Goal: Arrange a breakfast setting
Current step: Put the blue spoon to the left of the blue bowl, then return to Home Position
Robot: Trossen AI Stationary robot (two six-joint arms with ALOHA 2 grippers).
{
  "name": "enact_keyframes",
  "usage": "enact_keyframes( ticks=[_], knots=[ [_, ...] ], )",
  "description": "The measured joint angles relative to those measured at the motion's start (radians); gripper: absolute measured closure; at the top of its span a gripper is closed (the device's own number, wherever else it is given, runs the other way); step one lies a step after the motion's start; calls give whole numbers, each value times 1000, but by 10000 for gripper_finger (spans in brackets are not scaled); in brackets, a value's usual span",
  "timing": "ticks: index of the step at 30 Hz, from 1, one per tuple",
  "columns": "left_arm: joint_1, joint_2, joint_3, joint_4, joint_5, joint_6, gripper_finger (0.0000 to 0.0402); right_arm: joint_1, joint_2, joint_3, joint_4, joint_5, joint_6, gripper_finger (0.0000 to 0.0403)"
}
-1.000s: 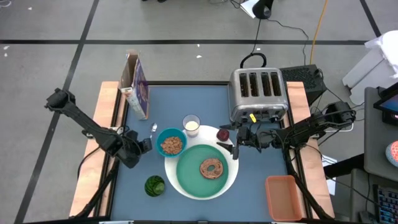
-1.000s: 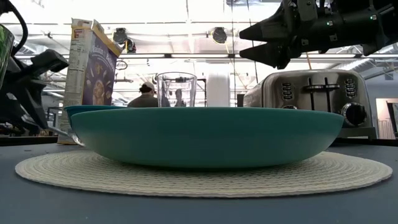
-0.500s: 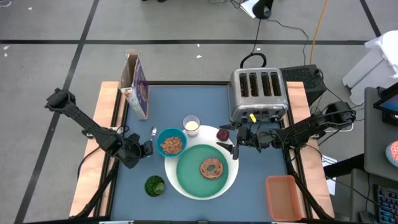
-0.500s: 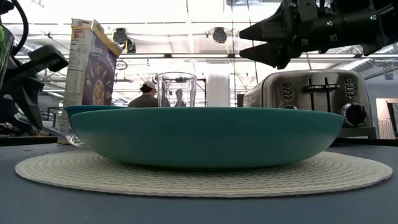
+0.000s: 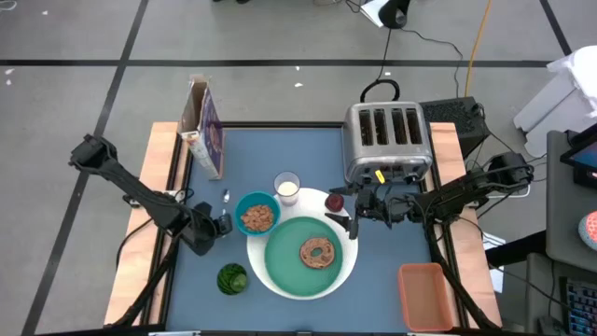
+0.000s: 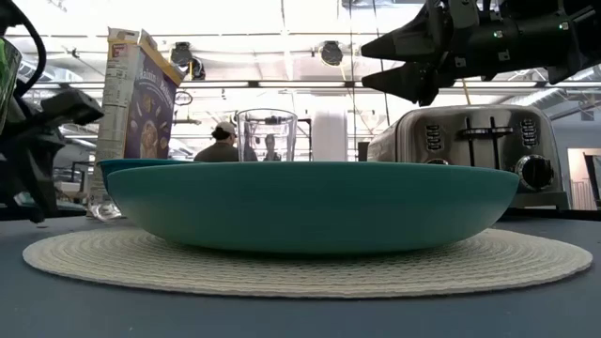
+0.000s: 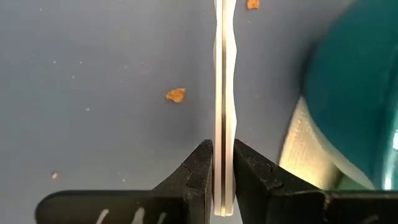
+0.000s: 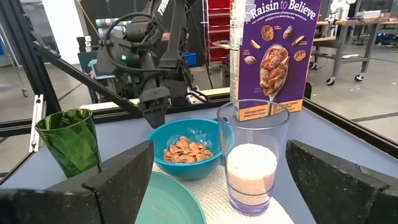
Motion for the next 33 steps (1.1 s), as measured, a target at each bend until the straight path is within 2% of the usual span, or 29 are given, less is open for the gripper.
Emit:
enact_keyframes(
  ticks=[5,17,28,33],
  knots=[
    [4,45,0,11,0,4,350,0,0,0,4,0,0,46],
    [4,47,0,17,0,56,348,0,0,0,7,0,-7,46],
    [4,45,0,22,-4,59,267,0,0,0,7,0,-7,46],
    [5,30,0,17,46,86,255,0,0,0,7,0,-7,46]
  ],
)
